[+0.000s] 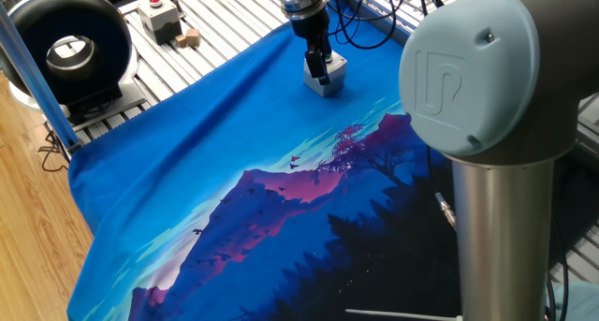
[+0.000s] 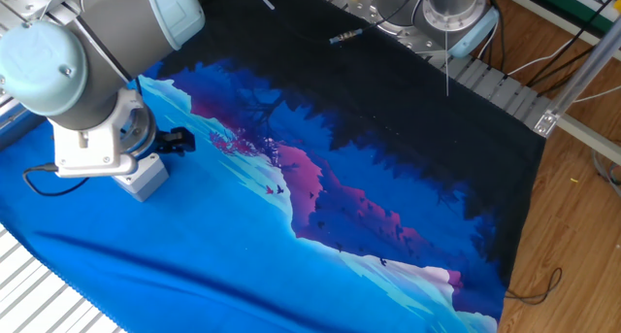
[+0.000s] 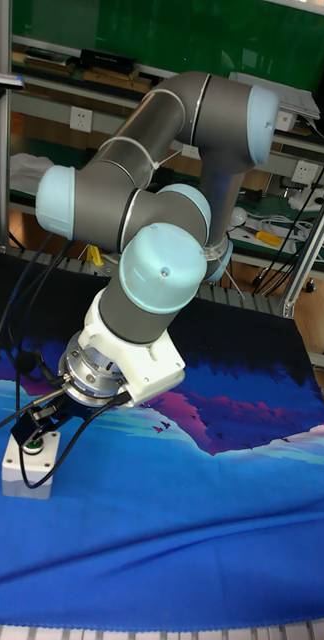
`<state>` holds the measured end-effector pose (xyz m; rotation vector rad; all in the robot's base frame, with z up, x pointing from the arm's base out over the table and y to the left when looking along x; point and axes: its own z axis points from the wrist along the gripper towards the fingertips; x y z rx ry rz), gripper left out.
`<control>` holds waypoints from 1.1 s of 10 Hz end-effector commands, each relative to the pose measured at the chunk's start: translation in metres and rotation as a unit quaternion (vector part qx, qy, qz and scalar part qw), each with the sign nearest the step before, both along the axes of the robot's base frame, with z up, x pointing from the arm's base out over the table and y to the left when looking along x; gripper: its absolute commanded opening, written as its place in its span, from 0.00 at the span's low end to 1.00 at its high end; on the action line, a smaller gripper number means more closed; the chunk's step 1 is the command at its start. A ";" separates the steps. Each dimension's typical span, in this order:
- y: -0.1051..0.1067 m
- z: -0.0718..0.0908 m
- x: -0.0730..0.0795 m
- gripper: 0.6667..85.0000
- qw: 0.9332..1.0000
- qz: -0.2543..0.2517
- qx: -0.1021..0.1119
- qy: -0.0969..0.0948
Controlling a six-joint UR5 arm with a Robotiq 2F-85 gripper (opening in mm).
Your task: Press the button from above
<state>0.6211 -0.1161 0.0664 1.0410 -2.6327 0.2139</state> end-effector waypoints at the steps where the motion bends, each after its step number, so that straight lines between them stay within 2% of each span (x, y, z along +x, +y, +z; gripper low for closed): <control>1: 0.001 0.001 -0.001 1.00 1.000 -0.002 0.005 -0.001; 5: -0.002 0.002 -0.003 1.00 1.000 -0.004 0.000 0.002; 8: 0.006 -0.008 0.001 1.00 1.000 -0.006 0.012 -0.001; 11: 0.006 -0.007 0.002 1.00 1.000 -0.007 0.012 -0.001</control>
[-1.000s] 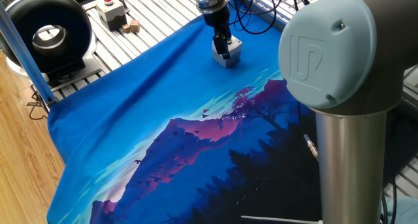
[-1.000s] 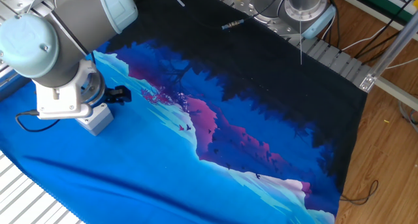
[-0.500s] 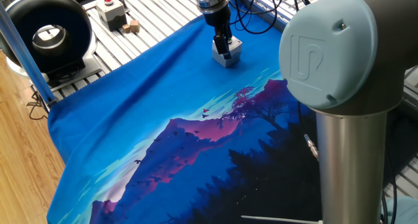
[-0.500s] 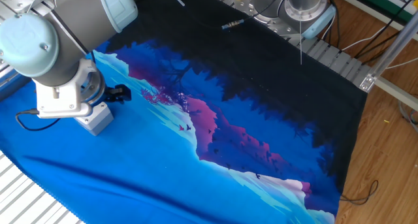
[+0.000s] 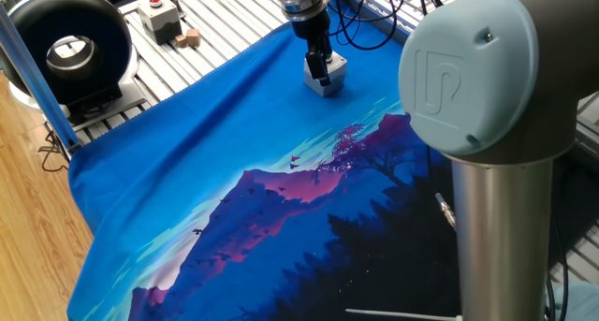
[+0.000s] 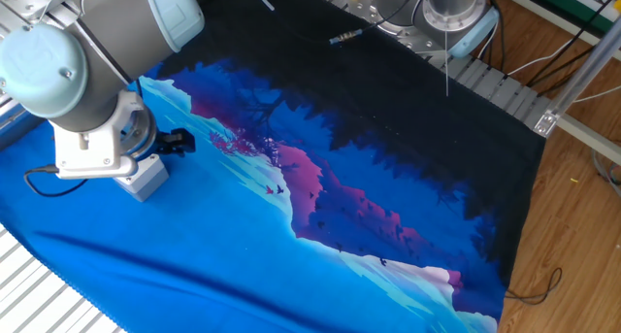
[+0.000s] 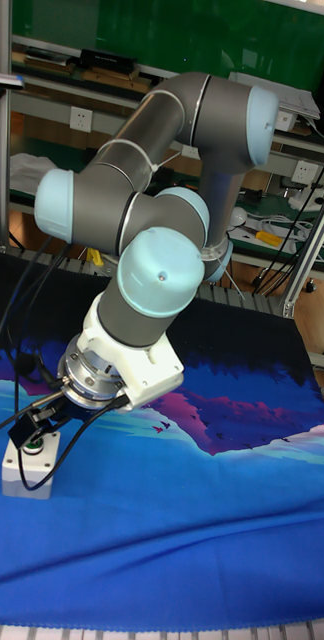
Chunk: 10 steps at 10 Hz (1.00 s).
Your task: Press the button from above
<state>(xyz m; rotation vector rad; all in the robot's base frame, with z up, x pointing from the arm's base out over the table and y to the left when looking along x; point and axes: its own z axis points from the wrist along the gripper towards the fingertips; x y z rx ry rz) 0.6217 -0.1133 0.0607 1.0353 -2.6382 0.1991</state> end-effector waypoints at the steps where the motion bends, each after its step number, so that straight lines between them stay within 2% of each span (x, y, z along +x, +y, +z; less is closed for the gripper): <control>1: 0.003 -0.003 0.002 1.00 1.000 -0.004 0.007 -0.002; 4: 0.000 0.006 0.000 1.00 1.000 -0.004 0.006 -0.001; 6: 0.002 0.015 0.002 1.00 1.000 -0.007 0.017 -0.005; 8: 0.013 0.009 0.028 1.00 0.997 -0.015 0.038 -0.060; 9: 0.022 0.008 0.031 1.00 0.996 -0.020 0.054 -0.065; 10: 0.019 0.009 0.029 1.00 0.997 -0.019 0.049 -0.062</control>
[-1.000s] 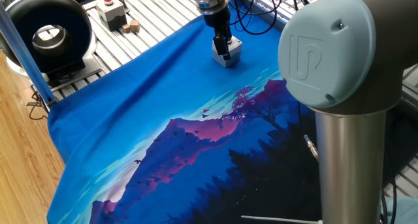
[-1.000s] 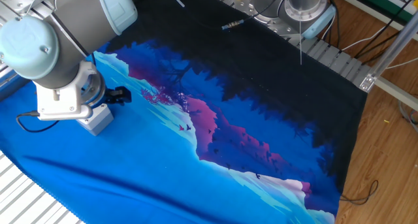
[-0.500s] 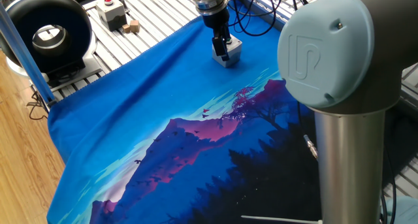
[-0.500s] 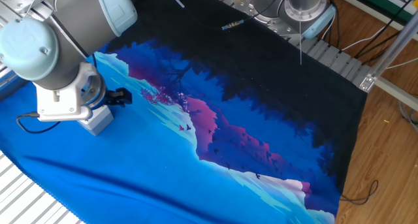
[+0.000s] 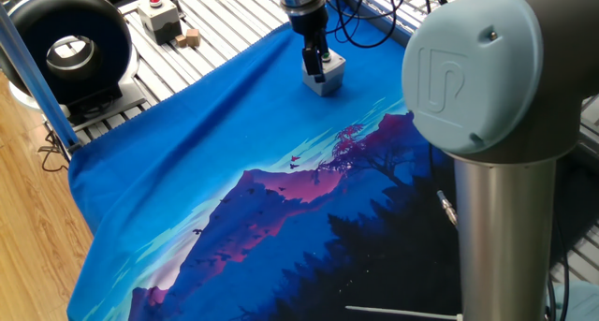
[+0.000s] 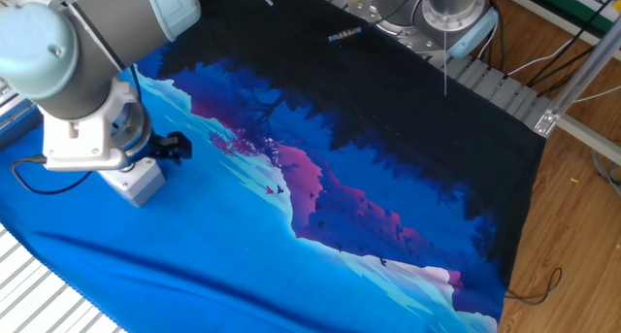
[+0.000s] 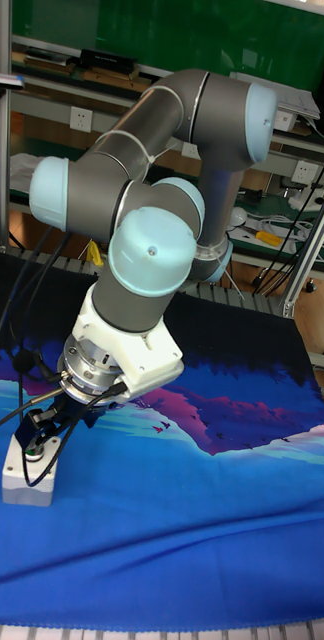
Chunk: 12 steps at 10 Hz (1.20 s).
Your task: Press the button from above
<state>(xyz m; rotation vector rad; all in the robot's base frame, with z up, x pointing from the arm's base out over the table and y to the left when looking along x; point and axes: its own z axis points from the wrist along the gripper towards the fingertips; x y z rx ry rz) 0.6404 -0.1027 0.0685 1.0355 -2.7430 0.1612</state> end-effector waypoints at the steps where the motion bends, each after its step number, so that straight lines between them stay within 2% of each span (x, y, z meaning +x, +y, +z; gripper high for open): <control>1: 0.005 0.003 0.006 1.00 1.000 -0.011 0.014 -0.016; 2: 0.004 0.003 0.003 1.00 1.000 -0.009 0.012 -0.009; 4: 0.018 0.002 0.006 1.00 0.999 -0.002 0.039 -0.012; 6: 0.017 0.003 0.004 1.00 0.999 0.001 0.041 -0.005; 8: 0.010 0.005 0.003 1.00 1.000 0.002 0.029 -0.003; 11: -0.003 0.012 -0.005 1.00 1.000 -0.002 0.003 0.009; 12: -0.005 0.013 -0.005 1.00 1.000 -0.002 0.001 0.011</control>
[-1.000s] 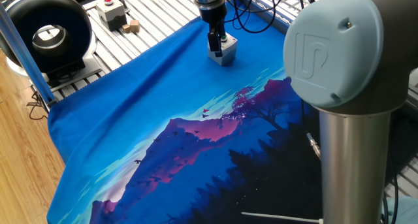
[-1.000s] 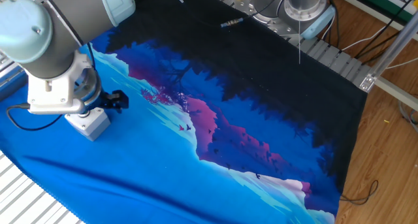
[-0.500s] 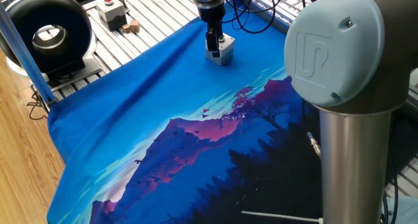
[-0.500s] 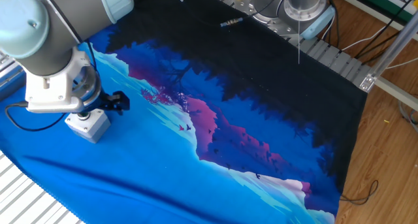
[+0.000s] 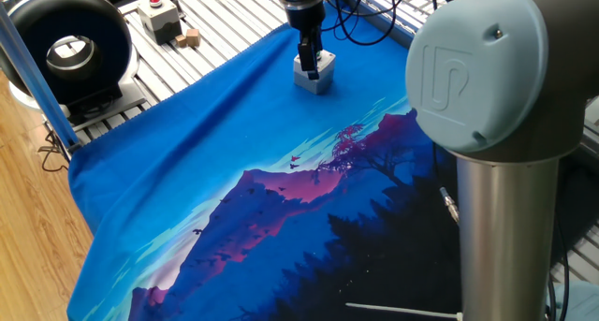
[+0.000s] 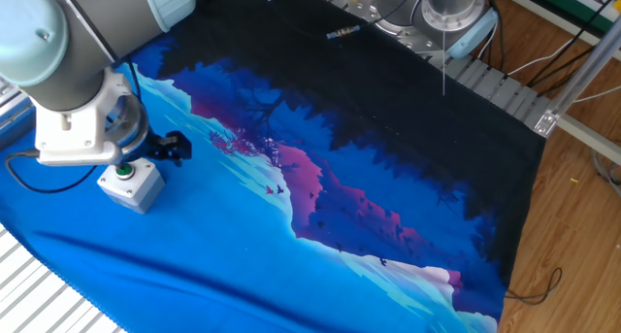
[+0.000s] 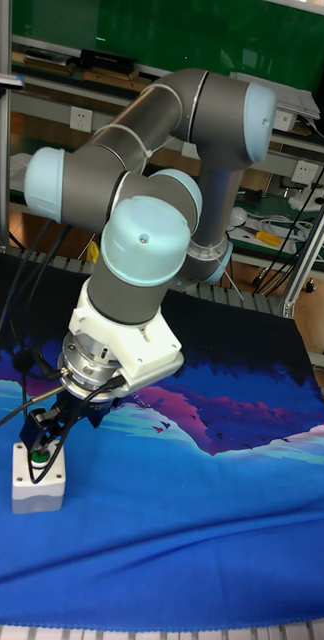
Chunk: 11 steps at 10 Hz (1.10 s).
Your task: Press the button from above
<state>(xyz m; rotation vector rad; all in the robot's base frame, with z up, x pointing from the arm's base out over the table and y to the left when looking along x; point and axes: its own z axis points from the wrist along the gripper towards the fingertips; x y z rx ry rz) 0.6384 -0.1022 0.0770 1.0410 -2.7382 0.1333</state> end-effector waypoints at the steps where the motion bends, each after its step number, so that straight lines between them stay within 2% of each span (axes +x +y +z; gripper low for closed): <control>1: -0.003 0.002 -0.001 1.00 1.000 -0.004 -0.005 0.005; 11: 0.010 -0.012 0.007 1.00 1.000 -0.009 -0.004 0.005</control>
